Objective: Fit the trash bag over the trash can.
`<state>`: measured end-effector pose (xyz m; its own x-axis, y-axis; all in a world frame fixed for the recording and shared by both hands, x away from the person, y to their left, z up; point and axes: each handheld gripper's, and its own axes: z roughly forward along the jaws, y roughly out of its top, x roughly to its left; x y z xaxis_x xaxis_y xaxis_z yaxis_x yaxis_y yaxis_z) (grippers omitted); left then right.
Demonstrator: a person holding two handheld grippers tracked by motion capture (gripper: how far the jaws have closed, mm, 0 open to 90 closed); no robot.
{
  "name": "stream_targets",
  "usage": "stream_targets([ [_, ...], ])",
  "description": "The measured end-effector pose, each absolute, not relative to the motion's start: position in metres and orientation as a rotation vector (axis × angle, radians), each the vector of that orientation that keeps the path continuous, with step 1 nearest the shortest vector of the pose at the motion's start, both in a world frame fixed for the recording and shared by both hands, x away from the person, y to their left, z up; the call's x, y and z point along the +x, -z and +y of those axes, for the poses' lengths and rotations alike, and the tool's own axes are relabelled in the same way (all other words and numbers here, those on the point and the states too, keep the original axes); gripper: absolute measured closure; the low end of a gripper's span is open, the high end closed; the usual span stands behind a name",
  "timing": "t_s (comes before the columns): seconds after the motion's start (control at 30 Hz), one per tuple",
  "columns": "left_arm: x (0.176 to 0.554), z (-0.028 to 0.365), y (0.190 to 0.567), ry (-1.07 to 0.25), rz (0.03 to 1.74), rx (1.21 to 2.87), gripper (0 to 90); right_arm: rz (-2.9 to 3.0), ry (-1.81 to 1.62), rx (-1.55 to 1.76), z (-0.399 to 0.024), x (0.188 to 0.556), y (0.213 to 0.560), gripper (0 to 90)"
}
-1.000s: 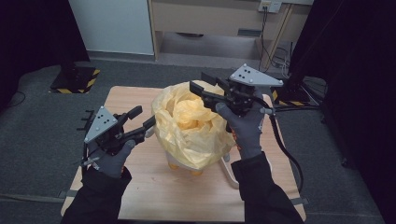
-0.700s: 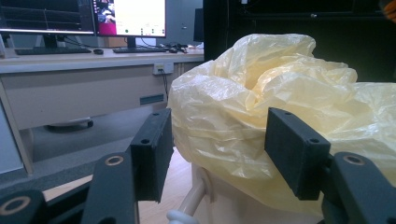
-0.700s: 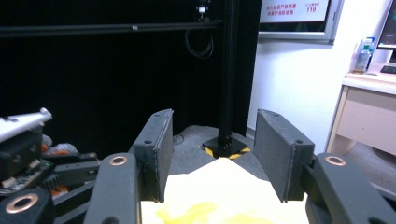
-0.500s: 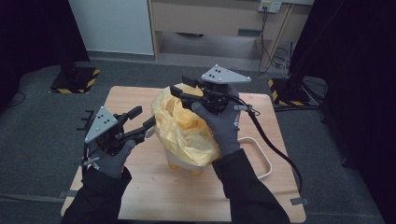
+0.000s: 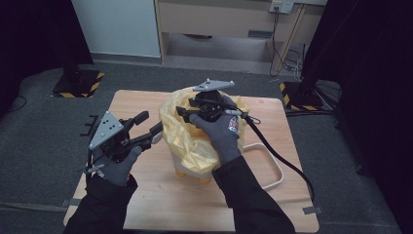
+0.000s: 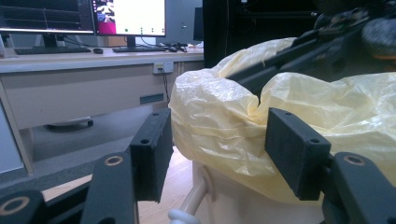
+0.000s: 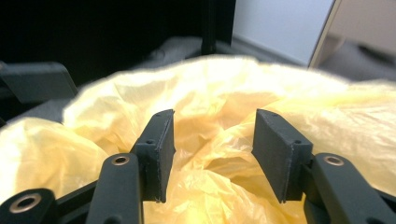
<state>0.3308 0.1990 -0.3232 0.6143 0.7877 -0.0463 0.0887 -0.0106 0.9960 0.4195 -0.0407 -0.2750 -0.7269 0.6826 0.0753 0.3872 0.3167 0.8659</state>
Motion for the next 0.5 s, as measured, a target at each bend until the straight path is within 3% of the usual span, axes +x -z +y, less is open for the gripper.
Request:
stream_targets([
  [0.3, 0.331, 0.2, 0.323, -0.652, 0.776, 1.503, 41.1, 2.486, -1.157, 1.052, -0.026, 0.432, 0.291, 46.6],
  [0.5, 0.331, 0.199, 0.323, -0.647, 0.774, 1.504, 41.0, 2.385, -1.312, 1.044, -0.037, 0.429, 0.28, 47.1],
])
